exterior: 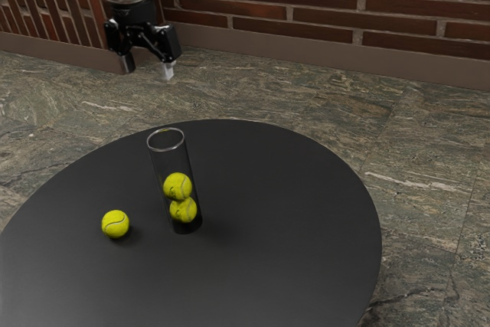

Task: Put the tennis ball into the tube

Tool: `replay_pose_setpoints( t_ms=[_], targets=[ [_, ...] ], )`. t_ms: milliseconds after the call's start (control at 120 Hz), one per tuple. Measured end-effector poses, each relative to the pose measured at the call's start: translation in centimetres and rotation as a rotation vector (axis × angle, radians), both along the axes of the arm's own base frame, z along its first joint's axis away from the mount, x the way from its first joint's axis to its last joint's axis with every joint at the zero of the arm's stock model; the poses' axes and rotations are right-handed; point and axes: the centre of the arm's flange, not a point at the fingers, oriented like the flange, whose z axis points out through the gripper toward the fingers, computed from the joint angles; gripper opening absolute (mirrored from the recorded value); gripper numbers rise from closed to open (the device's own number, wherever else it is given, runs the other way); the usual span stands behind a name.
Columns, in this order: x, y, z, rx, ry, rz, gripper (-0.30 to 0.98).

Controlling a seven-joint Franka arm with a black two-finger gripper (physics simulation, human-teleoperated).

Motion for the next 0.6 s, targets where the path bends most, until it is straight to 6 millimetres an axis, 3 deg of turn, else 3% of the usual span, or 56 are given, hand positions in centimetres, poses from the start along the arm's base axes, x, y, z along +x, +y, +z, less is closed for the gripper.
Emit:
replay_pose_setpoints(
  t_ms=[183,317,500,600],
  targets=[
    [-1.1,-0.2,1.0,0.000,-0.013,0.005,0.69],
    [-7.5,-0.3,1.9,0.014,-0.010,0.013,0.69],
    [-17.1,0.7,-2.5,0.031,-0.030,0.059,0.69],
    [-21.4,2.6,-5.0,0.014,-0.083,0.074,0.69]
  ],
)
